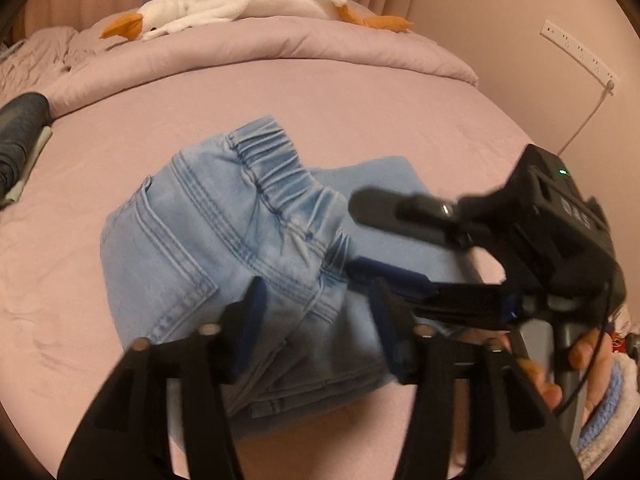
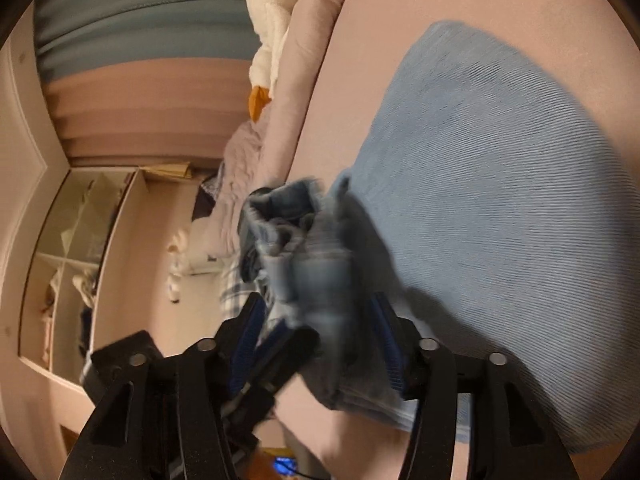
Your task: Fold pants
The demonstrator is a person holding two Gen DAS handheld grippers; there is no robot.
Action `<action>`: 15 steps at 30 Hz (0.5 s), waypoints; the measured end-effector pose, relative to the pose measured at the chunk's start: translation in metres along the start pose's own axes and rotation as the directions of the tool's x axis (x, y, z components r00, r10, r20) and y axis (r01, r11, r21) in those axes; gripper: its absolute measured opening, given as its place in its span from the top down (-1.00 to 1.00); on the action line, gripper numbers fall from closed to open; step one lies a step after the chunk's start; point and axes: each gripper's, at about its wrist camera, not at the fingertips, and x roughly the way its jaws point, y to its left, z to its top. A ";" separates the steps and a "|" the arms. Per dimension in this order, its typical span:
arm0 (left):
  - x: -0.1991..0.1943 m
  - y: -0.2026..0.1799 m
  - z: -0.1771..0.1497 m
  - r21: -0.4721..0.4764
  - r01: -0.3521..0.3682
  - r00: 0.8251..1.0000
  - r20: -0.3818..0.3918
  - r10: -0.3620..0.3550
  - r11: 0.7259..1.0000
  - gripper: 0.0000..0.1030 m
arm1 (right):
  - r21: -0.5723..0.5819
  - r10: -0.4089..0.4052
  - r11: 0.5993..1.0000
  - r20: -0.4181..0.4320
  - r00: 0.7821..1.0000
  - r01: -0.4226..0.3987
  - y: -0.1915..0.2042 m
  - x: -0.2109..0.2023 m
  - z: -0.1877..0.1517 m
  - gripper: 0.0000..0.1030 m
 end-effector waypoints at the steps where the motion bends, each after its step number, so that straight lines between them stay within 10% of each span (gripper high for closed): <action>1: -0.004 0.003 -0.002 -0.011 0.017 1.000 0.009 -0.017 1.000 -0.10 | 0.007 0.010 1.000 -0.004 1.000 -0.010 0.001 0.003 0.001 -0.22; 10: -0.039 0.050 -0.023 -0.177 0.028 0.999 0.043 -0.021 0.984 -0.16 | 0.025 0.026 0.999 -0.013 1.000 -0.025 0.004 0.010 0.006 -0.25; 15: -0.053 0.072 -0.036 -0.255 0.014 0.999 0.054 -0.001 0.967 -0.17 | -0.051 -0.117 0.992 0.018 0.993 0.118 0.019 0.012 0.006 -0.26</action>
